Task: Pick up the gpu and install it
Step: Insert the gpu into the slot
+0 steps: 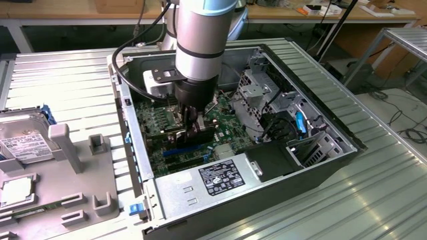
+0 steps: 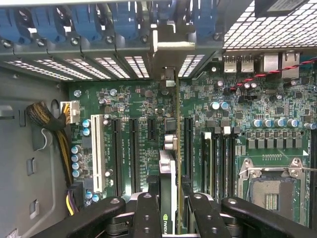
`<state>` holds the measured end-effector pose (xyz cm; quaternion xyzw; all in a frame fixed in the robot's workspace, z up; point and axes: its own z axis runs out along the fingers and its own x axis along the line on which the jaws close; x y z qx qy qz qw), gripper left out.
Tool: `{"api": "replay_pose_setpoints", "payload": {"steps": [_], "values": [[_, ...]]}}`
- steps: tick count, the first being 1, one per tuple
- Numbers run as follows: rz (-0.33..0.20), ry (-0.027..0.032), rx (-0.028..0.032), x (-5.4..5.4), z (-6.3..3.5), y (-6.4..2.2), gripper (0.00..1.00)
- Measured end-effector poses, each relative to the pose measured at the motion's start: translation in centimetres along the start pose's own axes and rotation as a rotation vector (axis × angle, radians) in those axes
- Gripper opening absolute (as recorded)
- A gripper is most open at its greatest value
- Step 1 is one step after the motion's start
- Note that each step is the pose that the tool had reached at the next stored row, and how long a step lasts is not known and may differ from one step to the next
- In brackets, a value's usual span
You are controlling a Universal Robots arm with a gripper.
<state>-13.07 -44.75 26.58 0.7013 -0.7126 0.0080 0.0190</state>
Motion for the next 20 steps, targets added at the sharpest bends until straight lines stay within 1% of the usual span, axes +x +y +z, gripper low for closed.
{"api": "replay_pose_setpoints", "payload": {"steps": [5, 10, 15, 20], "values": [[0.000, 0.0001, 0.0000, 0.00, 0.05, 0.20, 0.27], [0.000, 0.0002, -0.0001, 0.00, 0.07, 0.22, 0.27], [0.000, 0.0038, -0.0003, 0.00, 0.38, 0.24, 0.27], [0.000, 0.0036, -0.0001, -0.01, 0.60, 0.28, 0.27]]}}
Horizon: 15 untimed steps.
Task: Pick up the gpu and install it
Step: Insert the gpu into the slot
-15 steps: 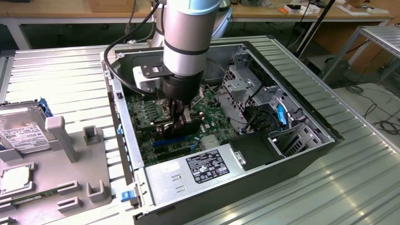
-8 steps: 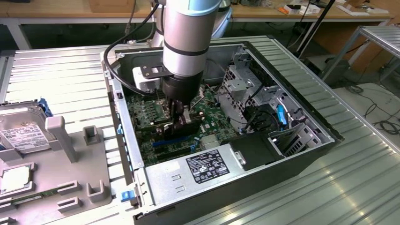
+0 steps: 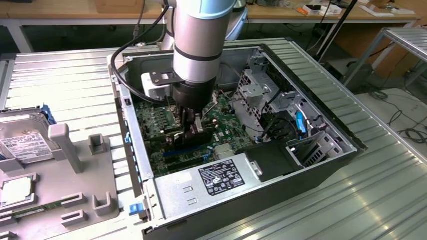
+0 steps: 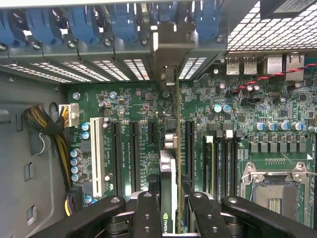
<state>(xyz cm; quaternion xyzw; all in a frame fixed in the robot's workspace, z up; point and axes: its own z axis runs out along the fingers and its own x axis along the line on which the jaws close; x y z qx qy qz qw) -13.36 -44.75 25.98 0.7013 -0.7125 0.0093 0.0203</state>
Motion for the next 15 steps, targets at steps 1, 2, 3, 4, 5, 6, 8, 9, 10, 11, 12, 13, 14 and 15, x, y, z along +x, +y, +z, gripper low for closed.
{"api": "replay_pose_setpoints", "payload": {"steps": [1, 2, 3, 4, 5, 6, 8, 9, 10, 11, 12, 13, 14, 15], "values": [[0.000, 0.0001, -0.0001, 0.00, 0.00, 0.00, 0.27], [0.000, 0.0001, -0.0001, 0.00, 0.01, 0.00, 0.27], [0.000, -0.0003, 0.0002, -0.01, 0.02, 0.00, 0.27], [0.000, -0.0006, 0.0004, -0.01, 0.01, 0.00, 0.27], [0.000, -0.0005, 0.0003, -0.02, -0.02, 0.00, 0.27], [0.000, -0.0004, 0.0002, -0.03, -0.04, 0.00, 0.27], [0.000, -0.0007, 0.0004, -0.09, -0.12, 0.00, 0.27], [-0.001, -0.0003, 0.0003, -0.09, -0.14, 0.00, 0.27], [-0.002, 0.0000, 0.0001, -0.09, -0.18, 0.01, 0.27], [-0.002, -0.0001, 0.0002, -0.09, -0.19, 0.01, 0.27], [-0.002, -0.0003, 0.0006, -0.10, -0.18, 0.02, 0.27], [-0.002, -0.0004, 0.0016, -0.10, -0.17, 0.04, 0.27], [-0.004, -0.0003, 0.0026, -0.13, -0.16, 0.05, 0.27], [-0.007, -0.0003, 0.0029, -0.18, -0.16, 0.05, 0.27]]}}
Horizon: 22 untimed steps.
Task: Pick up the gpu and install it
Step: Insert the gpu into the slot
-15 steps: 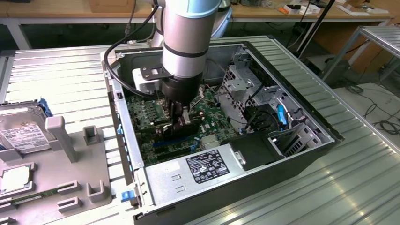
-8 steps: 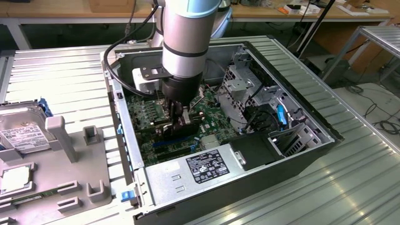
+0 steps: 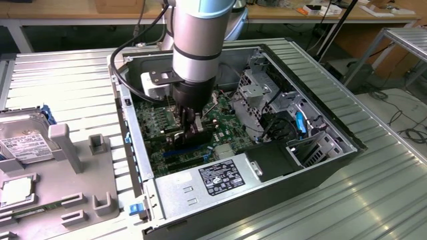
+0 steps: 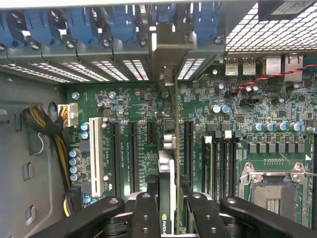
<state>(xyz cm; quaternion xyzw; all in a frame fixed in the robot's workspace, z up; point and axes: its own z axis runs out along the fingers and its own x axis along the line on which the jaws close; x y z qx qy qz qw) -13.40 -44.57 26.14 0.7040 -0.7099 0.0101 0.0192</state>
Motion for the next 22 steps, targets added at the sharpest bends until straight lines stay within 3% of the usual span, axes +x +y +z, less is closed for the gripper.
{"api": "replay_pose_setpoints", "payload": {"steps": [8, 22], "values": [[-0.007, 0.0000, 0.0039, -0.14, 0.20, 0.20, 0.27], [-0.001, -0.0001, 0.0029, -0.18, 0.17, 0.21, 0.27]]}}
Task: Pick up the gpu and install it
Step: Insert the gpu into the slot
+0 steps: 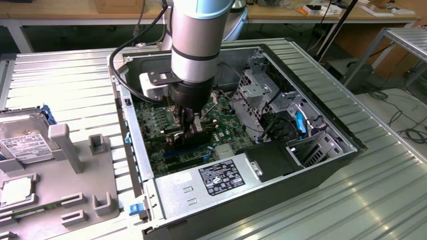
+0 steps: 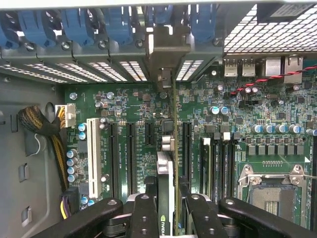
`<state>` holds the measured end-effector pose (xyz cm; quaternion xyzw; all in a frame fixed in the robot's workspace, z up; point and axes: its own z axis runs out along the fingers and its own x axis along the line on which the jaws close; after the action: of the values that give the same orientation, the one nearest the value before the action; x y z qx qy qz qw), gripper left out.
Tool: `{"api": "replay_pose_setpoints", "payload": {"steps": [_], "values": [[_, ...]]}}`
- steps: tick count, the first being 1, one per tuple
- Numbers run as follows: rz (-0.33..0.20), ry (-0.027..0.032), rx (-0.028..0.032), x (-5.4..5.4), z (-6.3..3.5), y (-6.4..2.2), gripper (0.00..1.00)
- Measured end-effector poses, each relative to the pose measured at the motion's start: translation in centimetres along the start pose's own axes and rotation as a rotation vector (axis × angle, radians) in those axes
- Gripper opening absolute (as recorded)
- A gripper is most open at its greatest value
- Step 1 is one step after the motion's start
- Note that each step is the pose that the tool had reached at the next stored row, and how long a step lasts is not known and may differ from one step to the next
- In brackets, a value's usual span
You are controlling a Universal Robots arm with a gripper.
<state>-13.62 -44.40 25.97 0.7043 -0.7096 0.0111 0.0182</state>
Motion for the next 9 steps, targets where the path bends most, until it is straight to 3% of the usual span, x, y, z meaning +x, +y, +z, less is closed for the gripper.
{"api": "replay_pose_setpoints", "payload": {"steps": [1, 2, 4, 9], "values": [[0.001, 0.0001, -0.0023, 0.00, 0.00, 0.01, 0.27], [0.001, 0.0000, -0.0106, -0.01, 0.00, 0.00, 0.27], [0.000, 0.0004, -0.0193, 0.00, -0.01, 0.01, 0.27], [0.000, 0.0018, -0.0242, 0.01, 0.00, 0.02, 0.27]]}}
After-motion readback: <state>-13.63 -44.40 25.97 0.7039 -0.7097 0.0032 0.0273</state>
